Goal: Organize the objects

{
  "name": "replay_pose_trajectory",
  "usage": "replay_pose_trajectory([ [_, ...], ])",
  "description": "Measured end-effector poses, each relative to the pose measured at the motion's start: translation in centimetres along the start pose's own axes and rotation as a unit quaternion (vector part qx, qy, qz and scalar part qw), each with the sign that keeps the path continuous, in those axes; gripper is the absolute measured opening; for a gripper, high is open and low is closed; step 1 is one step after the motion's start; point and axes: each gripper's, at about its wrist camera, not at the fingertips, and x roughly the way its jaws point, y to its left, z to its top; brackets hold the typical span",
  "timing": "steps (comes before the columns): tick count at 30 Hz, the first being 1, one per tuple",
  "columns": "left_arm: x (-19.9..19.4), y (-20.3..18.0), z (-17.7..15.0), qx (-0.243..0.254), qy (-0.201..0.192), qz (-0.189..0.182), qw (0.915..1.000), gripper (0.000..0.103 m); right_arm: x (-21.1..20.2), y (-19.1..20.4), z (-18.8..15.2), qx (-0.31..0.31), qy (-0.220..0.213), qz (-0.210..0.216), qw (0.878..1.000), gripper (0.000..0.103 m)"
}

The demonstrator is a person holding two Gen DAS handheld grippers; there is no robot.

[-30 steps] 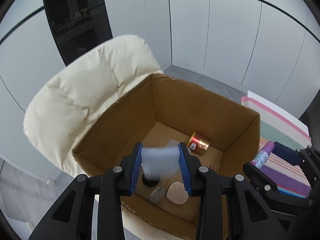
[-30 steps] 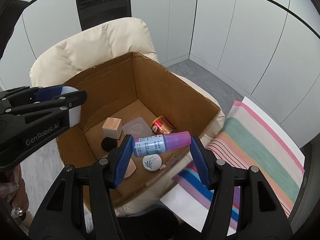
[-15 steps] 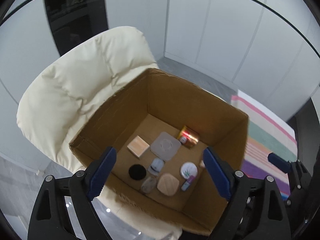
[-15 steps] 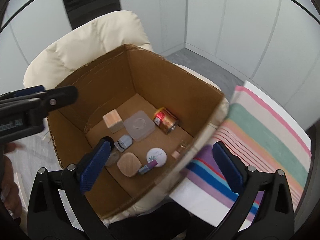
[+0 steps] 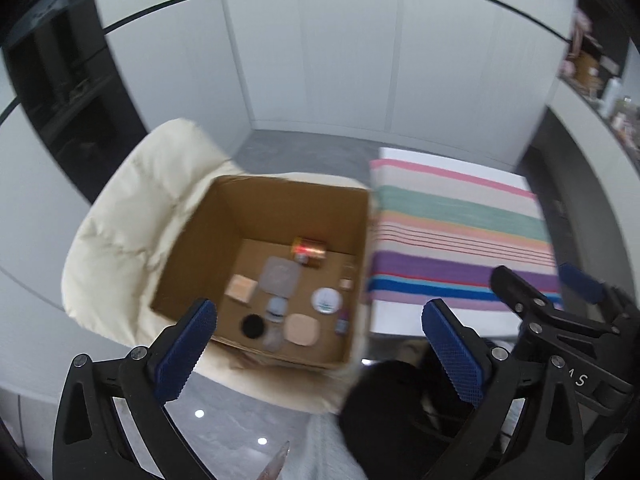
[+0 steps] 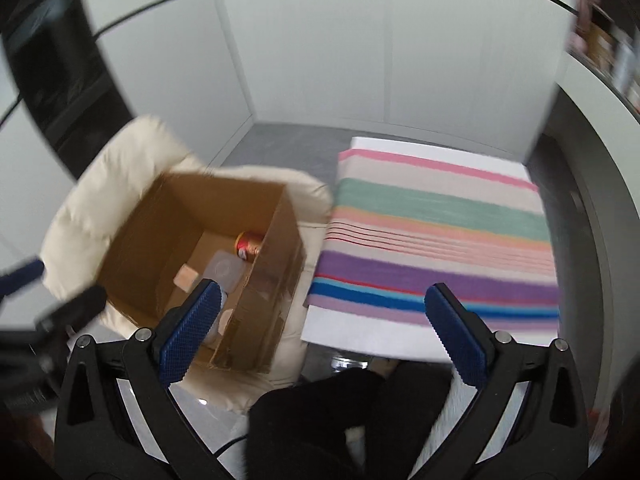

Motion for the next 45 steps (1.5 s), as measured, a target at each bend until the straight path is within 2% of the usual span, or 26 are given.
replay_pose_trajectory([
  [2,-1.0,-0.8,-0.2,0.009,0.003,0.001,1.0000,0.103,-1.7,-1.1,-0.3,0.036,0.004,-0.001,0.999,0.103],
  [4,-1.4,-1.4,-0.5,0.018,0.017,0.018,0.9995,0.103,-2.4,-1.7,-0.4,0.051,0.014,-0.007,0.999,0.103],
  [7,-1.0,-2.1,-0.8,0.030,0.058,0.040,0.9970,0.103,-3.1,-2.1,-0.7,0.042,0.031,-0.039,0.998,0.103],
  [10,-1.0,-2.9,-1.0,0.049,0.056,0.060,0.9955,0.103,-2.9,-2.1,-1.5,0.027,0.050,-0.058,0.997,0.103],
  [12,-1.1,-3.1,-1.0,0.056,0.052,0.072,0.9945,0.103,-2.6,-2.4,-2.1,0.030,0.060,-0.053,0.996,0.103],
  [14,-1.1,-3.1,-1.1,0.056,0.051,0.070,0.9947,0.103,-2.4,-2.8,-2.3,0.036,0.069,-0.046,0.996,0.103],
  [20,-0.9,-3.3,-1.2,0.061,0.049,0.087,0.9931,0.103,-3.2,-2.7,-2.6,0.032,0.049,-0.052,0.997,0.103],
  [36,-0.5,-2.4,-1.0,0.039,0.057,0.062,0.9957,0.103,-3.4,-2.7,-2.8,0.032,0.051,-0.049,0.997,0.103],
  [45,-0.5,-3.0,-1.2,0.049,0.057,0.061,0.9953,0.103,-3.1,-2.9,-2.8,0.043,0.055,-0.049,0.996,0.103],
])
